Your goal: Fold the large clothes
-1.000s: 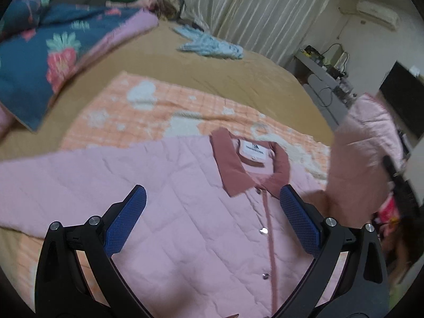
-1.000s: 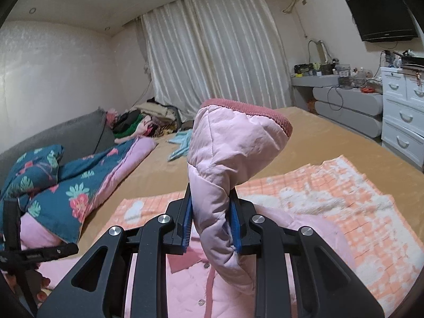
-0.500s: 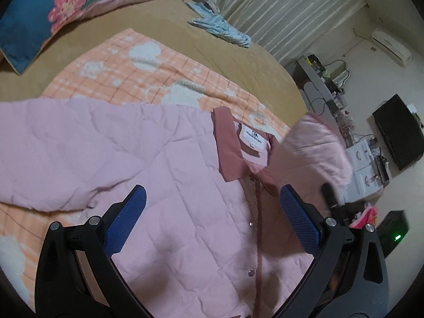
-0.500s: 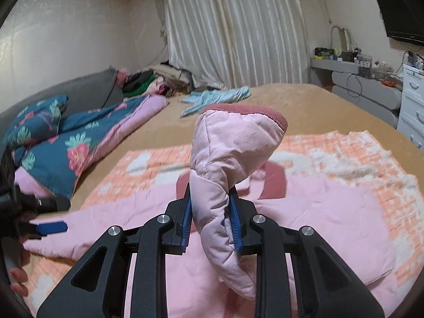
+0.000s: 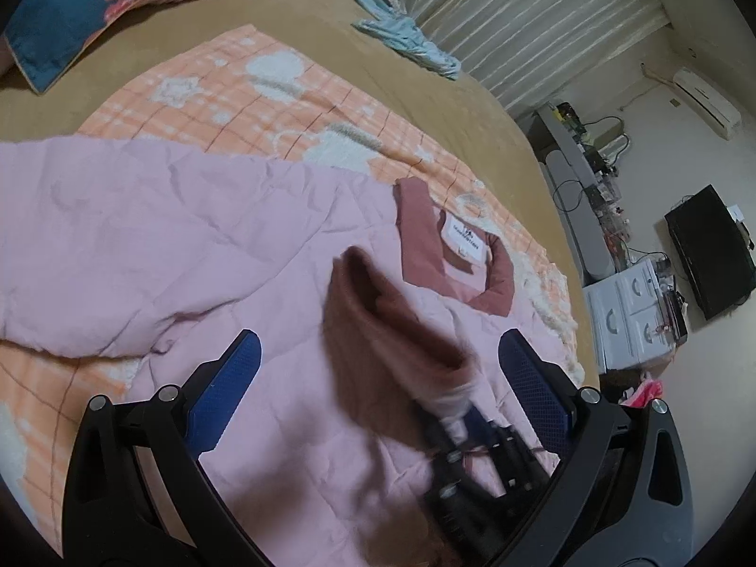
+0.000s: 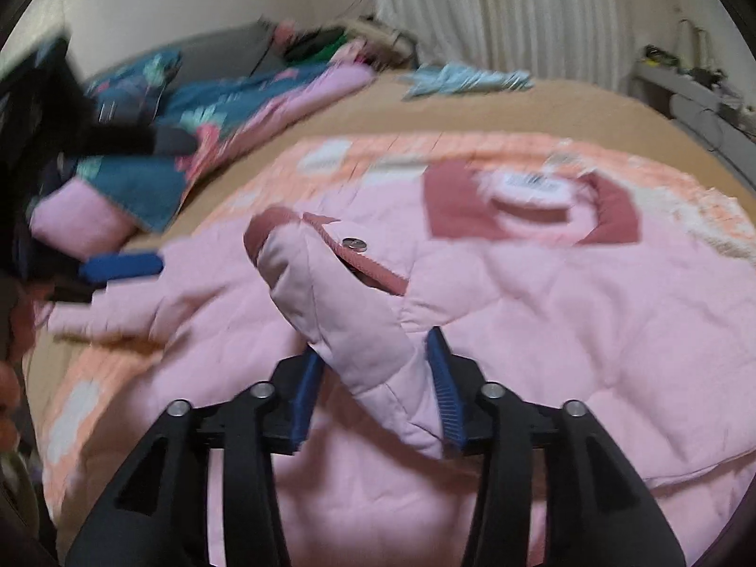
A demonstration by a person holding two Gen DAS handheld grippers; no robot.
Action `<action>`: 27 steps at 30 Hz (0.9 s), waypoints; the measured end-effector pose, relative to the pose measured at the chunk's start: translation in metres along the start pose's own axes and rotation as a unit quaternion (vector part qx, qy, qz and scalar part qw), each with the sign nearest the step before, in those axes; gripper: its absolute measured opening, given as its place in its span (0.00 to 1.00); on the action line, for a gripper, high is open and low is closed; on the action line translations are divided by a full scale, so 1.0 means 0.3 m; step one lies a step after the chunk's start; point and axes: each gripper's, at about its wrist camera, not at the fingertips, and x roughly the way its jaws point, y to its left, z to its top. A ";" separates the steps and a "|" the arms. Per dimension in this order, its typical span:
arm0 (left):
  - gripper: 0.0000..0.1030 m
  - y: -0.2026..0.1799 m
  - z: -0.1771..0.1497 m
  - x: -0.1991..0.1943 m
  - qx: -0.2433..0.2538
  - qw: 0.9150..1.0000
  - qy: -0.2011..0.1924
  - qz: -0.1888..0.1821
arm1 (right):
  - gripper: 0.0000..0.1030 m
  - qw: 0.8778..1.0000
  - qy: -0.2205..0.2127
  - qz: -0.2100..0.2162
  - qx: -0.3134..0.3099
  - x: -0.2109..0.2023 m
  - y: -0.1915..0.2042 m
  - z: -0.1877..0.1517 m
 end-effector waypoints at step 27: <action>0.17 -0.140 -0.118 0.212 0.081 0.994 0.037 0.062 | 0.83 0.985 -0.043 -0.134 0.103 -0.413 -0.565 -0.103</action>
